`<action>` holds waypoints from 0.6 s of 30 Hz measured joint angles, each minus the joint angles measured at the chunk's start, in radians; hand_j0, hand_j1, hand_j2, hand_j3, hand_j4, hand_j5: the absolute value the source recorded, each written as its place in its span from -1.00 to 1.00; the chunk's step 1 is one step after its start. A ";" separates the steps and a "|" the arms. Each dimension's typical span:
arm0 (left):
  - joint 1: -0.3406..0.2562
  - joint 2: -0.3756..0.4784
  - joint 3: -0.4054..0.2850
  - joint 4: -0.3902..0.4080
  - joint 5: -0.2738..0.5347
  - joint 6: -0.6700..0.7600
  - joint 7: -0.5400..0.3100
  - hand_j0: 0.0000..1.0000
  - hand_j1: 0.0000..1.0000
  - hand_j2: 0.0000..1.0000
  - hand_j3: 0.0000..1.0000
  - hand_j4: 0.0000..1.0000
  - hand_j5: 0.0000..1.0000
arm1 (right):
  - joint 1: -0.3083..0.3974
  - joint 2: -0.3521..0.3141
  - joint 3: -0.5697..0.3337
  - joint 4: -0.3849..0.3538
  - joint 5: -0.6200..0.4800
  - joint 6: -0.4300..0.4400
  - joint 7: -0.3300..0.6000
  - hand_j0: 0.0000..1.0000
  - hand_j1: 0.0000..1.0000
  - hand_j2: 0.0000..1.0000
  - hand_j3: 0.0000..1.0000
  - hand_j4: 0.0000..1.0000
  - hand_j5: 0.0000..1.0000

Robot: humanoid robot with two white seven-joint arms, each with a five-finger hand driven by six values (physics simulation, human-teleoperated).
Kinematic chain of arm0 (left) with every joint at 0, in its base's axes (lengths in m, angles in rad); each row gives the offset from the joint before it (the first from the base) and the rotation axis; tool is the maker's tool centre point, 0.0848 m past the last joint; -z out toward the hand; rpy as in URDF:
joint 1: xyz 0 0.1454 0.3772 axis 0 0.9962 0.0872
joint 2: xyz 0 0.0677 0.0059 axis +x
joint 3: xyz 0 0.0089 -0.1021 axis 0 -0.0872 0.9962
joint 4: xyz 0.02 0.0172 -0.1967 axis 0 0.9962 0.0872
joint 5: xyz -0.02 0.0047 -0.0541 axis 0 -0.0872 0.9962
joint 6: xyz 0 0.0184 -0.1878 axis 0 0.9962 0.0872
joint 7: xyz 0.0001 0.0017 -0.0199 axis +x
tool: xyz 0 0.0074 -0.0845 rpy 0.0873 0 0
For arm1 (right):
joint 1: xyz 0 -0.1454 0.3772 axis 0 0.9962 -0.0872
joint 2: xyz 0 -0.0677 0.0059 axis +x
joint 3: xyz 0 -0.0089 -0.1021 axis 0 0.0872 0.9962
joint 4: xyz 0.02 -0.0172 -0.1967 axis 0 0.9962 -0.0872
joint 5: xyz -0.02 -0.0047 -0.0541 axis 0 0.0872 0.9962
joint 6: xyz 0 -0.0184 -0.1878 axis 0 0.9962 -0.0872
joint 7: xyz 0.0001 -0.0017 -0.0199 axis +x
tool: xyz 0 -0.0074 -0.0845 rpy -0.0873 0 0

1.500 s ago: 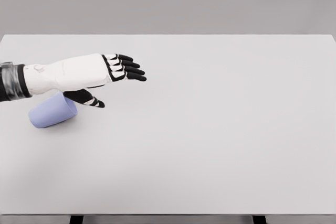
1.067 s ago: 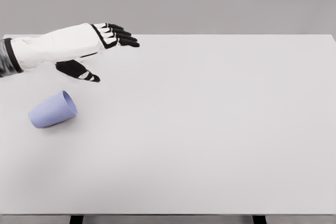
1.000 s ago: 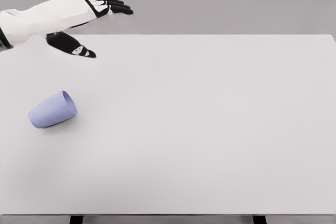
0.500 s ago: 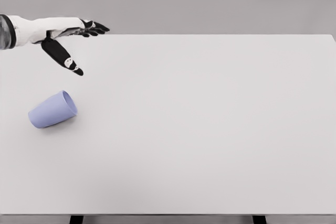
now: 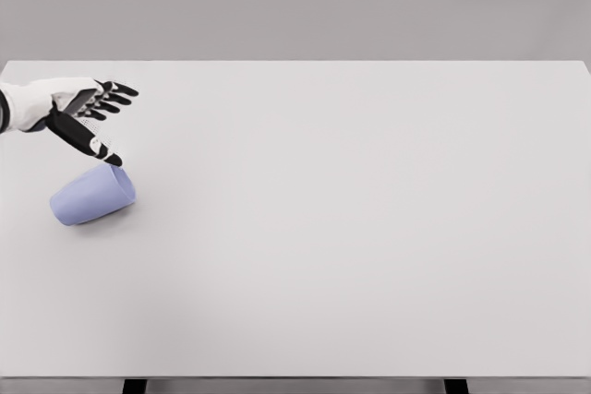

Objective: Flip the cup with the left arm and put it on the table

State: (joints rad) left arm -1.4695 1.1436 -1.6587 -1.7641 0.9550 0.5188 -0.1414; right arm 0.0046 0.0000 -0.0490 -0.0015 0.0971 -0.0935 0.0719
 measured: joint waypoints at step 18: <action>0.153 0.093 0.001 -0.002 -0.133 -0.165 0.047 1.00 1.00 1.00 1.00 1.00 1.00 | 0.000 0.000 0.000 0.000 0.000 0.000 0.000 1.00 1.00 1.00 1.00 1.00 1.00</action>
State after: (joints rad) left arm -1.3163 1.2368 -1.6575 -1.7657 0.8221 0.3541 -0.0946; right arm 0.0046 0.0000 -0.0490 -0.0015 0.0972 -0.0935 0.0719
